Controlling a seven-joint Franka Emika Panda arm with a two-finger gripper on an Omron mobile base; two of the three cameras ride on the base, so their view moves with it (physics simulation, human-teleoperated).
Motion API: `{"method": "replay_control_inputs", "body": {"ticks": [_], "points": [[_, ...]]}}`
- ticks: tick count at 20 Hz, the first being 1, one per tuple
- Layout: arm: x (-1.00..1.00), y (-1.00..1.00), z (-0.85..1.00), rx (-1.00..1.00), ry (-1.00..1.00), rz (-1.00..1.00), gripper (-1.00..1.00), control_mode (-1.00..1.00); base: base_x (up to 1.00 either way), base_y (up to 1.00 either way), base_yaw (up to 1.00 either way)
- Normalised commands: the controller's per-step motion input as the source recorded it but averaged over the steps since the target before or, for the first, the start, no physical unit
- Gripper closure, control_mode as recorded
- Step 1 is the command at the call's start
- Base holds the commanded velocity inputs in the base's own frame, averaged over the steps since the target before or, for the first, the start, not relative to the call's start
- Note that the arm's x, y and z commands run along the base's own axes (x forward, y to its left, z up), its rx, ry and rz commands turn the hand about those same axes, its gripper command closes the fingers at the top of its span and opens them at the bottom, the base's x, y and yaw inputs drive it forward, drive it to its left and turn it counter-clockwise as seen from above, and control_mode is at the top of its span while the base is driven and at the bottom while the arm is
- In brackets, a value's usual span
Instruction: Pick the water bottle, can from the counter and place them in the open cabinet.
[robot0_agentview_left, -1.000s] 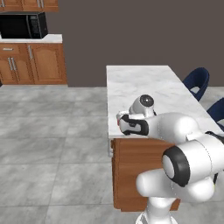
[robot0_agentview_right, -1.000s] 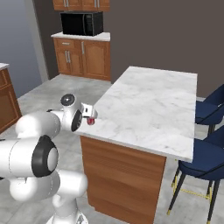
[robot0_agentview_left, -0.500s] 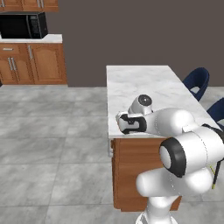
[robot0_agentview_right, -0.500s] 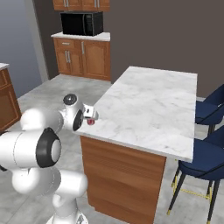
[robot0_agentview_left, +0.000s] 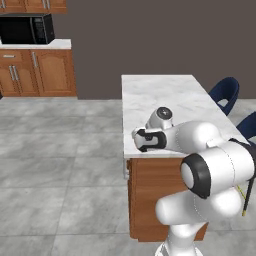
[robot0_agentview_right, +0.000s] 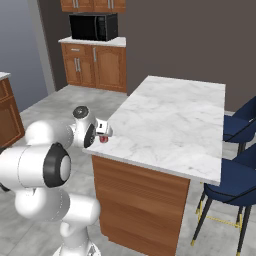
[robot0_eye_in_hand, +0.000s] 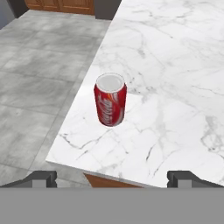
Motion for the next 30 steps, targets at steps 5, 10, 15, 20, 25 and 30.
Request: {"method": "replay_control_inputs", "body": {"ticks": [5,10,15,20,25,30], "points": [[0.03,0.02,-0.11,0.0,0.0,0.0,-1.0,-1.0,0.0,0.0,0.0],[0.09,0.01,-0.04,0.0,0.0,0.0,-1.0,-1.0,0.0,0.0,0.0],[0.11,0.02,-0.07,0.0,0.0,0.0,-1.0,-1.0,0.0,0.0,0.0],[0.13,0.04,-0.08,0.0,0.0,0.0,-1.0,-1.0,0.0,0.0,0.0],[0.16,0.03,-0.09,0.0,0.0,0.0,-1.0,-1.0,0.0,0.0,0.0],[0.18,0.03,-0.09,0.0,0.0,0.0,-1.0,-1.0,0.0,0.0,0.0]]}}
